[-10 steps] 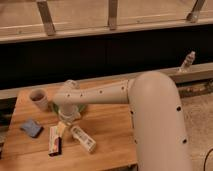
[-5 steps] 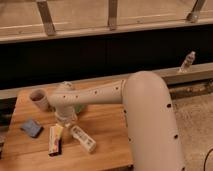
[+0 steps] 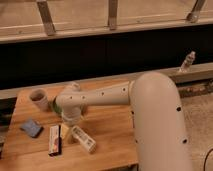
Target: Stand the bottle upright
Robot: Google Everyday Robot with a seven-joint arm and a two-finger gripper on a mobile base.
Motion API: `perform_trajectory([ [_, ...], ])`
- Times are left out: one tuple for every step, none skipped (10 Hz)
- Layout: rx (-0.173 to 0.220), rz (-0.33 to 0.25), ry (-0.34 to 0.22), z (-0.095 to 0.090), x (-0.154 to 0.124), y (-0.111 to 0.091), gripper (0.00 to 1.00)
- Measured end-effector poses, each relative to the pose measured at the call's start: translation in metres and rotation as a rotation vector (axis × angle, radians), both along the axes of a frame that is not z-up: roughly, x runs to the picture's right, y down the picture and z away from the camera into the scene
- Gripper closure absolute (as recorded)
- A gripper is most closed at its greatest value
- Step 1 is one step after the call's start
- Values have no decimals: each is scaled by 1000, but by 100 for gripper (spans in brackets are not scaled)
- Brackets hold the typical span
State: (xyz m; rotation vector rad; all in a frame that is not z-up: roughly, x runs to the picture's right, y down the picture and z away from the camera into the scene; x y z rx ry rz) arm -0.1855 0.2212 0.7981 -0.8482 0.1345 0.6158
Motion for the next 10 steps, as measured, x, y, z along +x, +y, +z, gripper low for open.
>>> perform_trajectory([
  [-3,4,5,3,0,1,20],
  [-3,1,3,3,-3,1,20],
  [-6,-7,1,3,-6,3,20],
  [-8,-12,-3,4,-9,4,20],
  [-10,-16,-3,4,-10,5,20],
  [-13,-18,-4,5,-10,6,20],
  [-16,-22,-4,5,-11,8,20],
  [-16,-25,-5,6,-12,9,22],
  [-16,-28,-5,5,-12,10,32],
  [-16,-30,-6,5,-12,10,40],
])
